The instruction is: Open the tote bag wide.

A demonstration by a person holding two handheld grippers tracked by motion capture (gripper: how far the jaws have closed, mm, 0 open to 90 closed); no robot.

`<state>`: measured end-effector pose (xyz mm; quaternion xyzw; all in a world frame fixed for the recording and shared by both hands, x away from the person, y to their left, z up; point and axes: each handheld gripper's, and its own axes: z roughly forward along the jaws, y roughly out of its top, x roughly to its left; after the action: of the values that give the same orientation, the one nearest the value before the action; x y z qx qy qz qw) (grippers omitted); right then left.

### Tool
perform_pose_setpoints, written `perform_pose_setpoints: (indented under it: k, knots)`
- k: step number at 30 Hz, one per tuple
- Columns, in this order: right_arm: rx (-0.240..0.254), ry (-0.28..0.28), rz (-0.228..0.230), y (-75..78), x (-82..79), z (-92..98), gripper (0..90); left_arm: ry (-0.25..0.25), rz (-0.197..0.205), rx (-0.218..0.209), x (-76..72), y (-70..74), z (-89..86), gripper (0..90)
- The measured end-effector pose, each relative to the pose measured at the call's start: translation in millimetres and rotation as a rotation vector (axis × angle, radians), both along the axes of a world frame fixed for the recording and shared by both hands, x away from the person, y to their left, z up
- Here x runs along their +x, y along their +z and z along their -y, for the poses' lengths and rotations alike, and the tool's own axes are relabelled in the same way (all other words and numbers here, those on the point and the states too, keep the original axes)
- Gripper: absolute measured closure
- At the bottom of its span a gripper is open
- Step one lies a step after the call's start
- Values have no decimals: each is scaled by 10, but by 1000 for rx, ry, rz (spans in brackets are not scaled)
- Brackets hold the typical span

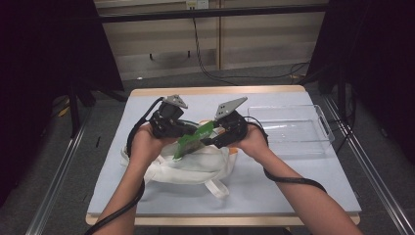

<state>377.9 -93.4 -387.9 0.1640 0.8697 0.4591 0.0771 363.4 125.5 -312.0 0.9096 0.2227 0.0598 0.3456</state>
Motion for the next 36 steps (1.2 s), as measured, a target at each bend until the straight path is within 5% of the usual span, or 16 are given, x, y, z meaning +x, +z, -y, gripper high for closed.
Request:
perform_pose_setpoints:
  k: [12, 14, 16, 20, 23, 27, 31, 36]
  knots:
    - [-38, 27, 20, -2, -64, 75, 562, 31, 1, -4, 51, -68, 28, 900]
    - [-44, 23, 12, -8, -64, 91, 624, 19, 7, 14, 63, -75, 41, 900]
    - [-55, 11, 5, -10, -59, 115, 700, 45, 12, -17, 59, -94, 59, 895]
    - [-69, -1, -9, -15, -55, 128, 733, 65, 5, -47, 67, -114, 75, 827]
    - [-79, -8, -3, -15, -58, 129, 744, 77, 22, -24, 74, -107, 50, 679]
    - [-69, -18, -23, -28, -28, 171, 749, 109, 20, -63, 56, -107, -11, 617]
    - [-62, -40, -35, -37, -7, 221, 752, 116, 26, -48, 54, -111, -80, 598]
    - [-49, -60, -51, -52, 11, 274, 753, 158, 8, -89, 53, -179, -183, 655]
